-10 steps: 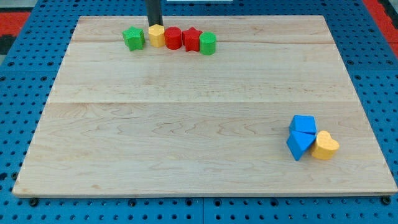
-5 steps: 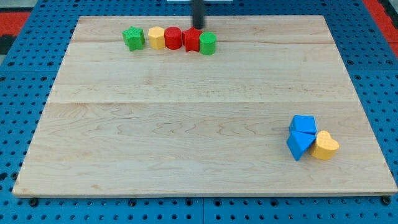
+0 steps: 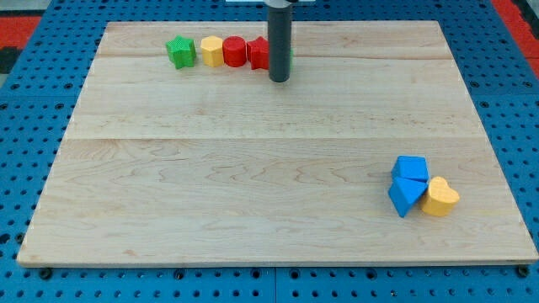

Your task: Push the green circle into the red star

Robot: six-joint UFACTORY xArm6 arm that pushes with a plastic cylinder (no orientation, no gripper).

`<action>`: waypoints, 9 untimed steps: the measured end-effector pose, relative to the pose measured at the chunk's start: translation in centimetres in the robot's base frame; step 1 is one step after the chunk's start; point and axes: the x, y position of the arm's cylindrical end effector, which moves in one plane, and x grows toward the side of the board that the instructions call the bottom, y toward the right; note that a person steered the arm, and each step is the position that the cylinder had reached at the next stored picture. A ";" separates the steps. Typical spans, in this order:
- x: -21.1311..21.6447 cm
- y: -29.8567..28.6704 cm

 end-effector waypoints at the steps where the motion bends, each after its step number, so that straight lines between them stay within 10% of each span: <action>1: 0.0 2.4; 9: -2.0 -0.2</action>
